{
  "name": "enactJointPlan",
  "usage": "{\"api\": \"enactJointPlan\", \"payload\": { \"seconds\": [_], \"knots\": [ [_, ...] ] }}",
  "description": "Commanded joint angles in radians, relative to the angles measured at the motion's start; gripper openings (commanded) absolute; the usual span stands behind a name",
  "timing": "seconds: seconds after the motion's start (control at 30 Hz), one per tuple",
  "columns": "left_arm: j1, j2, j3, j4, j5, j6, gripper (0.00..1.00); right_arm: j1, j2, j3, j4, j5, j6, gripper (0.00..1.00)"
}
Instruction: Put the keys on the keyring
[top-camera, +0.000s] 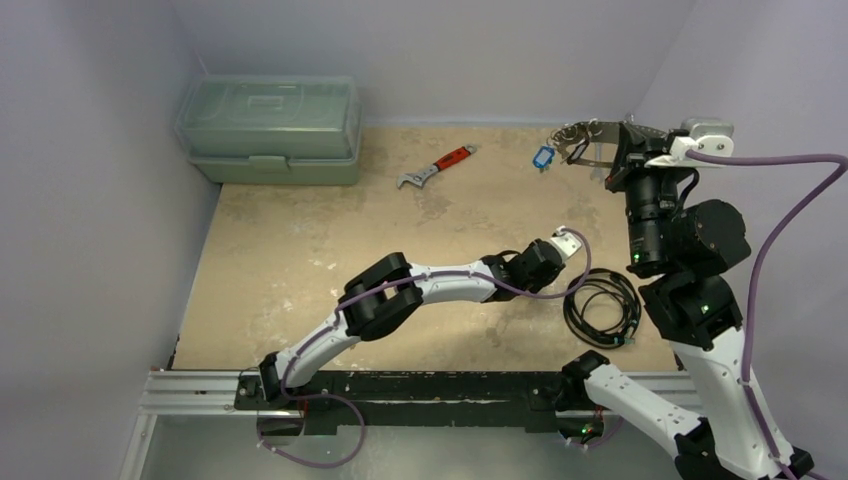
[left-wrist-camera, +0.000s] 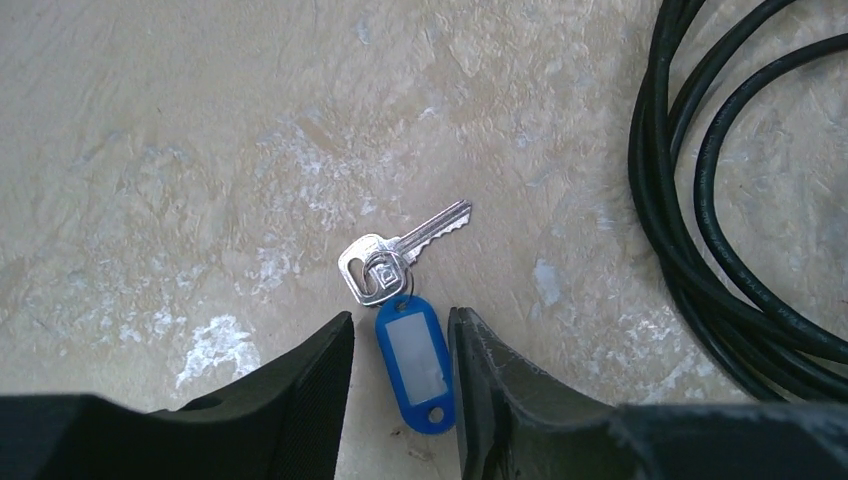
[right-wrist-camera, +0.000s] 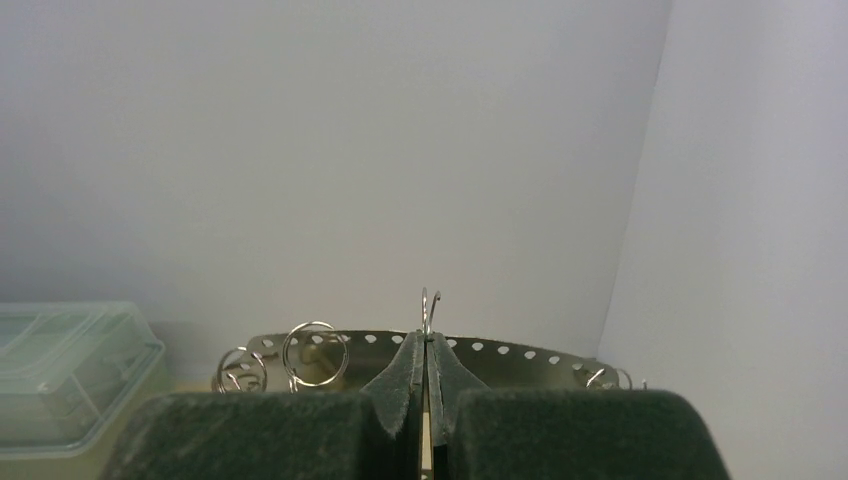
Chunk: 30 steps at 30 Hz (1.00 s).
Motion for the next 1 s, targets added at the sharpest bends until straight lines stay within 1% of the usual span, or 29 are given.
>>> {"api": "enactJointPlan", "payload": {
  "seconds": [0.0,0.17,0.37,0.53,0.6,0.83,0.97],
  "knots": [
    [-0.01,0.023,0.07,-0.042,-0.04,0.017,0.38,-0.005,-0.016,-0.004,0.038,-0.036,0.01,0.0],
    [-0.013,0.04,0.081,-0.033,-0.044,0.033,0.34,-0.006,-0.022,-0.018,0.042,-0.061,0.013,0.0],
    [-0.013,0.073,0.138,-0.064,-0.065,0.041,0.32,-0.006,-0.022,-0.021,0.045,-0.074,0.015,0.0],
    [-0.013,0.082,0.147,-0.055,-0.074,0.045,0.27,-0.006,-0.023,-0.022,0.042,-0.084,0.015,0.0],
    [-0.013,0.092,0.155,-0.064,-0.082,0.045,0.23,-0.006,-0.023,-0.024,0.042,-0.085,0.016,0.0],
    [-0.013,0.095,0.153,-0.073,-0.083,0.051,0.0,-0.005,-0.02,-0.024,0.042,-0.09,0.018,0.0],
    [-0.013,0.055,0.098,-0.024,-0.063,0.058,0.0,-0.006,-0.019,-0.026,0.041,-0.09,0.018,0.0]
  ]
}}
